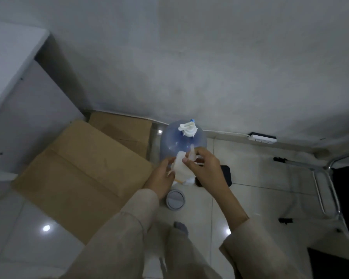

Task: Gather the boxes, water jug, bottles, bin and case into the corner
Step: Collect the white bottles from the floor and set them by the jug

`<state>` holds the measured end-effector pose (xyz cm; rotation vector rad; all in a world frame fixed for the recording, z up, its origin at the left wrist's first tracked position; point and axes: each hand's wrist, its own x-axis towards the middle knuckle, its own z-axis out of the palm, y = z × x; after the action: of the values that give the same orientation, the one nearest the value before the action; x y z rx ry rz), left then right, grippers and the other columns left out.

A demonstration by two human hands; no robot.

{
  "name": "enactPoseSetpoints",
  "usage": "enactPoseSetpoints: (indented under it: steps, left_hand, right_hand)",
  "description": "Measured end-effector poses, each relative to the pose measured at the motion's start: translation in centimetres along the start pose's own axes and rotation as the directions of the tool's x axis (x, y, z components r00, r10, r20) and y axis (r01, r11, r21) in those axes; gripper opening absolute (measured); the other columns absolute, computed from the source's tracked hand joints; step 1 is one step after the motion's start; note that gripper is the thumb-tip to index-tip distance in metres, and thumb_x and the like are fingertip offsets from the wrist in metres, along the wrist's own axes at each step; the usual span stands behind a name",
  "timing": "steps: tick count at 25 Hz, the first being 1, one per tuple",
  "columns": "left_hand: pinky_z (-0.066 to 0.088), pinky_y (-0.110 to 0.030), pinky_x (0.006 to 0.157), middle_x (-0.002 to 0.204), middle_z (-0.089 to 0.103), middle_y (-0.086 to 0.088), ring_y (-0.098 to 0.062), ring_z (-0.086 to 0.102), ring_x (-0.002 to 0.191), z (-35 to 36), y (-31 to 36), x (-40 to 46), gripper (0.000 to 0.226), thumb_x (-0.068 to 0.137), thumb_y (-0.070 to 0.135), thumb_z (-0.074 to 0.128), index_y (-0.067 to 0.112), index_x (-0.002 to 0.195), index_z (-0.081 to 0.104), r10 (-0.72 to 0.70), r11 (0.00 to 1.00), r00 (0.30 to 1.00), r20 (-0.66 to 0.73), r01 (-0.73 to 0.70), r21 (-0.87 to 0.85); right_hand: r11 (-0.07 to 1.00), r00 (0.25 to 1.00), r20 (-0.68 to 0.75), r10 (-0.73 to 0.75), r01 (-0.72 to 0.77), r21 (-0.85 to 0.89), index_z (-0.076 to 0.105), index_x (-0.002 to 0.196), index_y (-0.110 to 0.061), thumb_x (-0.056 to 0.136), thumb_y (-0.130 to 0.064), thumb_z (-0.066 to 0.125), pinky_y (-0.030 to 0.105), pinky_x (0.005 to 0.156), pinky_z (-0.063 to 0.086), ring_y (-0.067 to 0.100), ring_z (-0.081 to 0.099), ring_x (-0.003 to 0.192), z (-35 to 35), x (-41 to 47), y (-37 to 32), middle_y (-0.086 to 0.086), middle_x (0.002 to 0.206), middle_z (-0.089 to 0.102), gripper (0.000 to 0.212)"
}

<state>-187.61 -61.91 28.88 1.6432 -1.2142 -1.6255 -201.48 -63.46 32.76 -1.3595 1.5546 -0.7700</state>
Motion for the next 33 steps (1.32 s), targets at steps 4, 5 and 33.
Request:
enactPoseSetpoints:
  steps: [4, 5, 33]
  left_hand:
    - [0.041, -0.042, 0.105, 0.128, 0.053, -0.01, -0.025, 0.051, 0.12, 4.3, -2.0, 2.5, 0.04, 0.092, 0.001, 0.044, 0.023, 0.124, 0.047, -0.044, 0.998, 0.999, 0.019, 0.045, -0.048]
    - [0.04, -0.041, 0.106, 0.131, 0.051, -0.009, -0.024, 0.049, 0.122, 5.3, -3.0, 3.3, 0.042, 0.092, 0.001, 0.043, 0.025, 0.127, 0.046, -0.067, 0.997, 0.997, 0.038, 0.068, -0.028]
    - [0.039, -0.039, 0.102, 0.127, 0.049, -0.01, -0.026, 0.047, 0.118, 11.5, -33.9, 21.5, 0.038, 0.085, 0.0, 0.046, 0.012, 0.12, 0.052, -0.105, 0.923, 0.994, -0.022, 0.105, 0.371]
  right_hand:
    - [0.998, 0.998, -0.01, 0.067, -0.067, -0.014, 0.06, 0.089, -0.012, 0.077, -0.011, 0.071, 0.011, 0.075, 0.046, 0.011, 0.057, 0.081, -1.9, 1.4, 5.1, 0.003, 0.091, 0.058, 0.016]
    - [0.996, 0.996, -0.012, 0.088, -0.088, -0.029, 0.061, 0.089, -0.01, 0.077, -0.01, 0.072, 0.005, 0.072, 0.043, 0.006, 0.055, 0.079, -2.0, 1.7, 6.7, 0.002, 0.09, 0.056, 0.016]
    - [0.767, 0.765, 0.07, 0.64, -0.642, 0.003, 0.054, 0.119, -0.008, 0.096, -0.026, 0.043, 0.029, 0.079, 0.047, 0.024, 0.053, 0.095, 10.4, 9.8, 48.2, 0.011, 0.106, 0.058, 0.031]
